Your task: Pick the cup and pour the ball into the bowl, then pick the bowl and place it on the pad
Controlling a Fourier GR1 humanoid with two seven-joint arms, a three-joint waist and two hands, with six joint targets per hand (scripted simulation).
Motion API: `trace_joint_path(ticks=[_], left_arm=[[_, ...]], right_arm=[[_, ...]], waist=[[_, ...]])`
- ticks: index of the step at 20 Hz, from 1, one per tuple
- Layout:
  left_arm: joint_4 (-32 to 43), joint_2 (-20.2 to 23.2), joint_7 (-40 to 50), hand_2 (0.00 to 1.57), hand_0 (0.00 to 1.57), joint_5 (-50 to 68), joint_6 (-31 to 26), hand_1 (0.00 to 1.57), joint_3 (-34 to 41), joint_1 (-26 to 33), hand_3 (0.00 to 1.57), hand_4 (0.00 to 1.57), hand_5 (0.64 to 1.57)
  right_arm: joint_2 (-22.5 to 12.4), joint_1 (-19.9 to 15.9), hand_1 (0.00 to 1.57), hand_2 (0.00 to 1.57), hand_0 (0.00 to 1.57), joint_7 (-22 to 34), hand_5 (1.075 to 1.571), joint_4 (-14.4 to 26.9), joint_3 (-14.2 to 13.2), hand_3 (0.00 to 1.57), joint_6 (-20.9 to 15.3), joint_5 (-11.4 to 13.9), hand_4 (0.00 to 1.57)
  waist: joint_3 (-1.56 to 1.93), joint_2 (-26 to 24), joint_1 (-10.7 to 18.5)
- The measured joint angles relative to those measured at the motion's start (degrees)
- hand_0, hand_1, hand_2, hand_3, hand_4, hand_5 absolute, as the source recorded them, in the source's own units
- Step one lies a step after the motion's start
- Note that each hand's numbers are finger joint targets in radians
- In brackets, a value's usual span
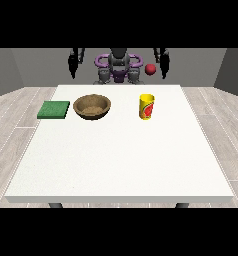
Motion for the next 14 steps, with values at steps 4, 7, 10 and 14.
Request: trace_joint_path(ticks=[4,7,10,14], left_arm=[[-2.7,1.3,2.2,0.0,0.0,0.1,0.0,0.0,0.4,-0.4,0.0,0.0,1.47],[-4.1,0.6,1.7,0.0,0.0,-0.1,0.8,0.0,0.3,0.4,0.0,0.0,1.463],[-4.3,-2.3,-3.8,0.0,0.0,-0.6,3.5,0.0,-1.2,1.6,0.0,0.0,1.473],[-2.7,-4.1,-10.6,0.0,0.0,-0.6,6.6,0.0,-4.1,1.9,0.0,0.0,1.472]], right_arm=[[-1.1,-0.5,0.0,0.0,0.0,2.2,1.563,-2.7,-0.2,0.0,0.2,-0.2,0.12],[-2.0,1.2,0.0,0.0,0.0,1.4,1.563,-3.1,-1.6,0.0,1.7,-2.1,0.07],[-3.1,4.9,0.0,0.0,0.0,-5.8,1.563,1.0,-5.5,0.0,6.3,-7.0,0.0],[-4.7,4.7,0.0,0.0,0.0,-13.4,1.562,6.2,-9.2,0.0,11.2,-10.1,0.08]], waist=[[-0.38,-7.1,0.1],[-0.61,-9.9,0.1],[-0.74,-6.9,0.0],[-0.87,-2.6,0.3]])
